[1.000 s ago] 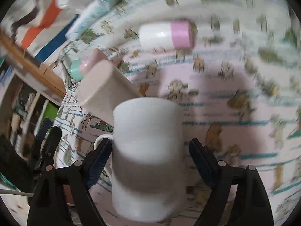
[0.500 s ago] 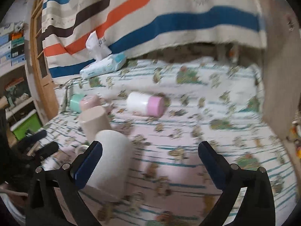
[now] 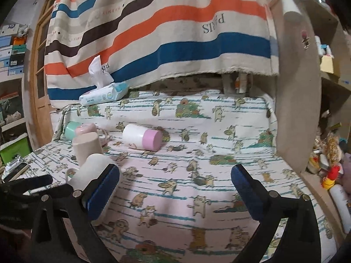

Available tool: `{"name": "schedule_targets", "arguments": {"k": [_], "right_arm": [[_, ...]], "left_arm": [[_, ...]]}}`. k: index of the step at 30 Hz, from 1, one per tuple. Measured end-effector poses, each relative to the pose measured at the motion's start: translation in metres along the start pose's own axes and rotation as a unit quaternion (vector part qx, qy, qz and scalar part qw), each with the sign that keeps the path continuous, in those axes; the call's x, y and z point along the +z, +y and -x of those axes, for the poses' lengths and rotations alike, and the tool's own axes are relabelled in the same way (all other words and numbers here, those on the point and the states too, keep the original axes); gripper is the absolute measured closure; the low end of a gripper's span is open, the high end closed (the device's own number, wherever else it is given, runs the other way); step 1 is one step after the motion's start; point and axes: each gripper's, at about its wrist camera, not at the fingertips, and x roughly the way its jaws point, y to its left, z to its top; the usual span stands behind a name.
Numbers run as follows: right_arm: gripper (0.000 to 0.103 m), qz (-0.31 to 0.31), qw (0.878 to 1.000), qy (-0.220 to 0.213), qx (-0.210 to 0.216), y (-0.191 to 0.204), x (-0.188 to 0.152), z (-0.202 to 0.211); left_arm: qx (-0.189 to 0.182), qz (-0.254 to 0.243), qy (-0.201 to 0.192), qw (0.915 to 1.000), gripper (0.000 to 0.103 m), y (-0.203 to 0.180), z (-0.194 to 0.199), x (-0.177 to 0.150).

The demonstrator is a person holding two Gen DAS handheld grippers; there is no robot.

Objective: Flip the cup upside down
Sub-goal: 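Grasp the white mug with the left tool while the right tool releases it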

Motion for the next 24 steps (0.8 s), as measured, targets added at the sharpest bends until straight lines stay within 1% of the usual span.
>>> {"name": "schedule_targets", "arguments": {"k": [4,6,10,12,14,16,18,20,24], "right_arm": [[0.0,0.009,1.0,-0.008,-0.018,-0.006,-0.004,0.006],[0.0,0.009,1.0,-0.01,-0.018,-0.008,-0.006,0.007],[0.001,0.008,1.0,-0.003,-0.018,-0.01,-0.008,0.004],[0.0,0.01,1.0,-0.005,-0.021,-0.01,-0.009,0.004],[0.0,0.012,1.0,-0.003,-0.023,-0.009,-0.009,0.001],[0.0,0.011,1.0,0.001,-0.021,-0.008,-0.009,-0.002],[0.001,0.011,1.0,0.006,-0.024,-0.008,-0.008,-0.004],[0.0,0.01,0.999,0.011,-0.028,-0.008,-0.008,-0.007],[0.001,0.008,0.999,0.021,-0.034,-0.008,-0.006,-0.012]], "left_arm": [[0.007,0.022,0.021,0.9995,0.001,0.0,-0.013,-0.006],[0.01,0.037,0.039,0.9985,0.008,0.005,-0.022,-0.009],[-0.01,0.073,0.085,0.9937,0.013,0.016,-0.039,-0.017],[-0.018,0.08,0.101,0.9915,0.016,0.016,-0.044,-0.02],[-0.014,0.075,0.099,0.9921,0.016,0.013,-0.044,-0.021],[-0.018,0.079,0.102,0.9915,0.018,0.013,-0.045,-0.021],[-0.027,0.081,0.101,0.9913,0.024,0.013,-0.046,-0.02],[-0.029,0.077,0.104,0.9912,0.024,0.012,-0.048,-0.018],[-0.027,0.053,0.099,0.9933,0.025,0.014,-0.045,-0.015]]}}
